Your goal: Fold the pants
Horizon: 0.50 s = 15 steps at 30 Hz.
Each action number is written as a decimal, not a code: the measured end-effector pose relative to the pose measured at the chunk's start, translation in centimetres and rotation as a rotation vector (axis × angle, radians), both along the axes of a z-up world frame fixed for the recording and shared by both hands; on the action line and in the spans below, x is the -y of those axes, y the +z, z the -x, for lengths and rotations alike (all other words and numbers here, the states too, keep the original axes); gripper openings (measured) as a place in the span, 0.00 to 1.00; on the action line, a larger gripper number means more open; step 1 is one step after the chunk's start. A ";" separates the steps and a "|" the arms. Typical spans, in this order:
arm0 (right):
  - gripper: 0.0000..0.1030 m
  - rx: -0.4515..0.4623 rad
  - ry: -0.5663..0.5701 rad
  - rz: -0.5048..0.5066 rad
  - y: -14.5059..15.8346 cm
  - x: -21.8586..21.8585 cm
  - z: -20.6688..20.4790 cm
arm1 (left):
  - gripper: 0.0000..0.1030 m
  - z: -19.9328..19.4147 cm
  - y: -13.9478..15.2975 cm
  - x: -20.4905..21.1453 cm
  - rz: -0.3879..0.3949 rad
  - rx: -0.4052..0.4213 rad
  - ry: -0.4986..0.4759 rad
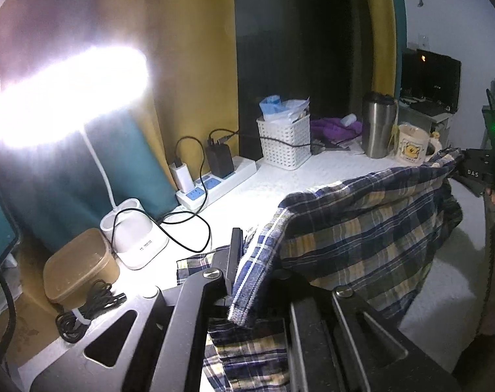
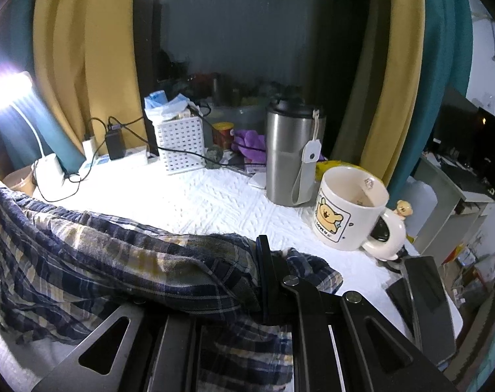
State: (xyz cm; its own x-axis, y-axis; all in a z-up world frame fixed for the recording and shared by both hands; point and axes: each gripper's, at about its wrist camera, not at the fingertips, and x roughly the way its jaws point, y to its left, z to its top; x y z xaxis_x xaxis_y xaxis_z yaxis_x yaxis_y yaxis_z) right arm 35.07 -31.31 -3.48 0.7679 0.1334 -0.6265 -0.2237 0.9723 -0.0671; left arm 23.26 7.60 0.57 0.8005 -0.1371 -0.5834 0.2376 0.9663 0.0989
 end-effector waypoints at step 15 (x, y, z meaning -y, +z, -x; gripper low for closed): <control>0.11 -0.102 0.006 -0.001 -4.1 -1.0 -5.7 | 0.03 -6.7 -4.3 -0.6 -0.021 -0.095 0.021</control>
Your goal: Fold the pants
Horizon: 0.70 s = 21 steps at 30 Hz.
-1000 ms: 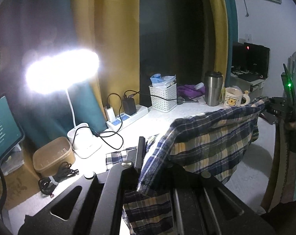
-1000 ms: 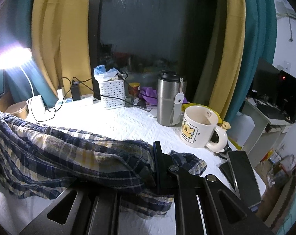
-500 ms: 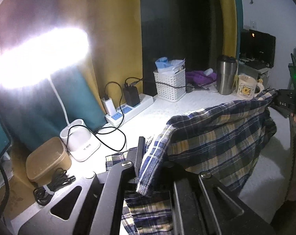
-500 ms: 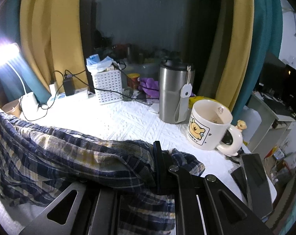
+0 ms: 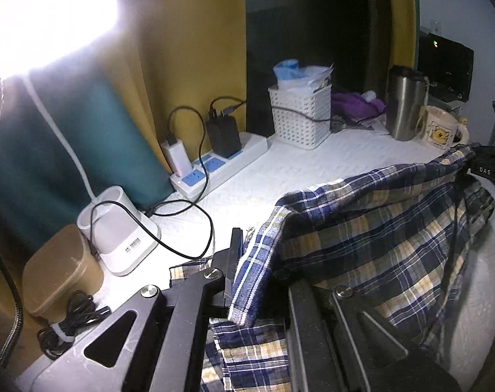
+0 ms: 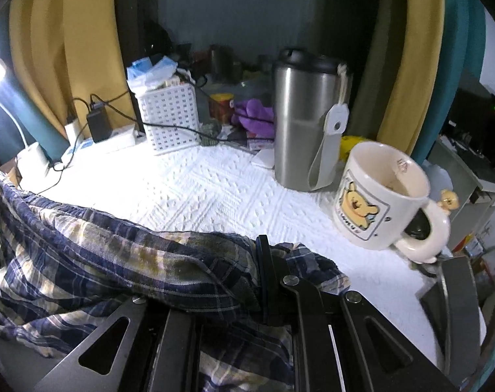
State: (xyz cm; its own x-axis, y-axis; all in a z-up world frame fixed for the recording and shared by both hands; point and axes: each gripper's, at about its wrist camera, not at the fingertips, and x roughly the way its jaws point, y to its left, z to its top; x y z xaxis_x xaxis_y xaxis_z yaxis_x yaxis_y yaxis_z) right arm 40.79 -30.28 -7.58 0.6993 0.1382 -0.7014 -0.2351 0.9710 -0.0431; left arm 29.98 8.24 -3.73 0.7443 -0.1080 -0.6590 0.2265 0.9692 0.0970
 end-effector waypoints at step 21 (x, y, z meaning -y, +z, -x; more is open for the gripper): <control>0.31 -0.114 0.014 0.073 -2.7 -1.9 -4.6 | 0.03 -6.3 -7.2 -1.9 -0.002 -0.218 0.050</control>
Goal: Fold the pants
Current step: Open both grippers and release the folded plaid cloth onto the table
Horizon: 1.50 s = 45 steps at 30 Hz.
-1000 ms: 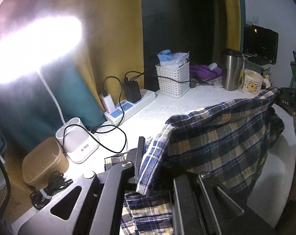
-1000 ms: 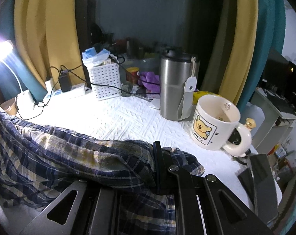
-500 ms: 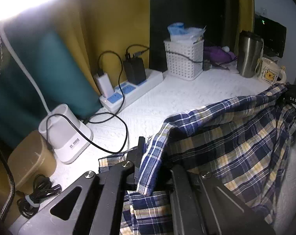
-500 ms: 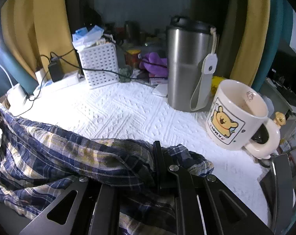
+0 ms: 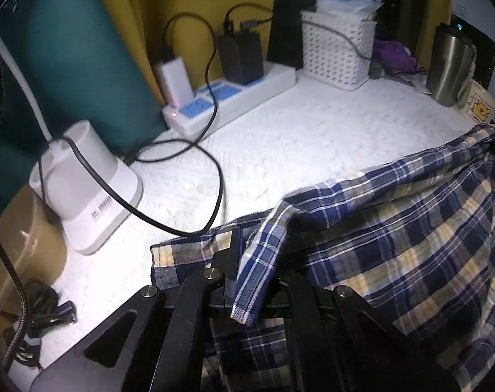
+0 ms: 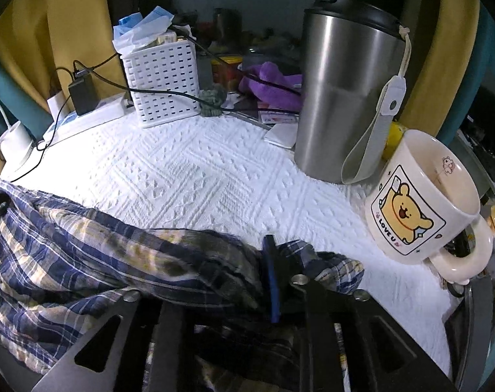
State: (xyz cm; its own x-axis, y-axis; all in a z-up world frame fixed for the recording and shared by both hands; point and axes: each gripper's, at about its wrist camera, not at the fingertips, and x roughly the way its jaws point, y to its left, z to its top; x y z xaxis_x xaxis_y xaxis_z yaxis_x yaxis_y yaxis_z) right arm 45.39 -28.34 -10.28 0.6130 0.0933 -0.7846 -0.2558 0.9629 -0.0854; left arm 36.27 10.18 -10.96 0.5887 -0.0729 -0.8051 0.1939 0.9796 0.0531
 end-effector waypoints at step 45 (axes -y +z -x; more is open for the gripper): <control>0.76 -0.023 -0.121 -0.153 0.9 7.0 8.7 | 0.62 13.3 2.3 -3.0 0.157 -0.049 0.172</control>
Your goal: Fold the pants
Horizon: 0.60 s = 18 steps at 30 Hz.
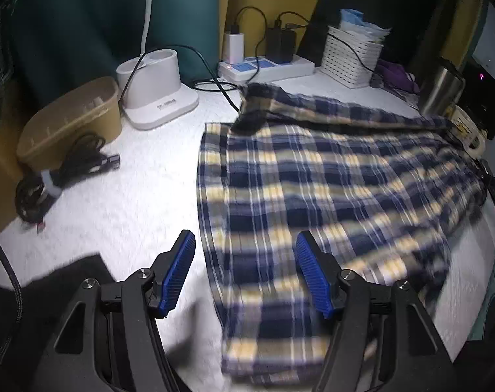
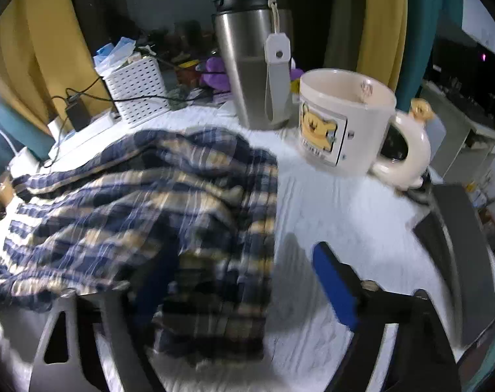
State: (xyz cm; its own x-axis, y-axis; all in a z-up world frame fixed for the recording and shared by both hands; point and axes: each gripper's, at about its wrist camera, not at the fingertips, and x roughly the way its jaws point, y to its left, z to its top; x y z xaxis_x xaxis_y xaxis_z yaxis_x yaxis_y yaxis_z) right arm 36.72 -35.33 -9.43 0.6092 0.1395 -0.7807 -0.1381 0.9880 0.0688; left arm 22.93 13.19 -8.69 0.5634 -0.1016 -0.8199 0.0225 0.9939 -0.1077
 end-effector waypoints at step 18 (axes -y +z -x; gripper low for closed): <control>0.29 0.099 0.110 0.192 0.7 -2.6 5.2 | 0.03 7.3 -0.1 1.7 -0.091 0.104 -0.035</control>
